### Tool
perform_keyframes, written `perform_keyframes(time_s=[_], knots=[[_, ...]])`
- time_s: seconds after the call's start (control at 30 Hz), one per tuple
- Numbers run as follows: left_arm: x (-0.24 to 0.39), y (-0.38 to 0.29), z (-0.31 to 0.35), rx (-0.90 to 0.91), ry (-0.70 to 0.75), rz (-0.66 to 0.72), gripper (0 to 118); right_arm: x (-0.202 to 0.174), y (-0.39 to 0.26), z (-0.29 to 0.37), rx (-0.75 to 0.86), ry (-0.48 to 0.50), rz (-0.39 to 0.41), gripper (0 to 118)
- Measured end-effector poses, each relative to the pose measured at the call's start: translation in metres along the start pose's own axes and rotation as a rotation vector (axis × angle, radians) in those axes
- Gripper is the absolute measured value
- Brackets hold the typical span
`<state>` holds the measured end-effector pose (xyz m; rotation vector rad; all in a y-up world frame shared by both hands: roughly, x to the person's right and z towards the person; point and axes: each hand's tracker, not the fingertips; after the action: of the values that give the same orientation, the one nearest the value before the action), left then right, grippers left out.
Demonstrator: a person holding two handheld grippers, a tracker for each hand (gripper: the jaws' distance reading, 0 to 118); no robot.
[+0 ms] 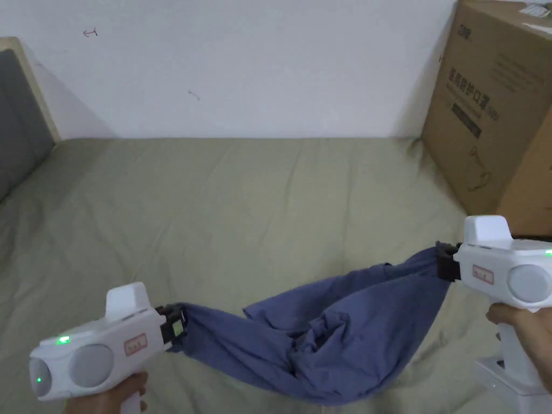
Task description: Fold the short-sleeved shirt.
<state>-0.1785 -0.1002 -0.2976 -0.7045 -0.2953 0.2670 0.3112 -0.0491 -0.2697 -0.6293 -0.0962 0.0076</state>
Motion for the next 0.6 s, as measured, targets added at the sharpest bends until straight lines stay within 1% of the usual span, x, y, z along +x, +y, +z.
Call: perform_keyframes(time_s=[0.1,0.17,0.37,0.47,0.6], knots=[[0.0,0.051,0.014,0.083,0.047,-0.085,0,0.013,0.029,0.025,0.057,-0.016,0.01,4],[-0.002,0.083,0.02,0.13,0.087,-0.124,0,0.021,0.049,0.036,0.089,-0.019,0.0,4],[-0.007,0.174,0.036,0.219,0.169,-0.157,0,0.036,0.107,0.056,0.21,-0.07,-0.018,4],[-0.003,0.214,0.039,0.266,0.21,-0.169,0,0.036,0.136,0.059,0.287,-0.082,-0.06,4],[0.005,0.259,0.039,0.317,0.266,-0.191,0,0.029,0.169,0.062,0.359,-0.103,-0.076,4]])
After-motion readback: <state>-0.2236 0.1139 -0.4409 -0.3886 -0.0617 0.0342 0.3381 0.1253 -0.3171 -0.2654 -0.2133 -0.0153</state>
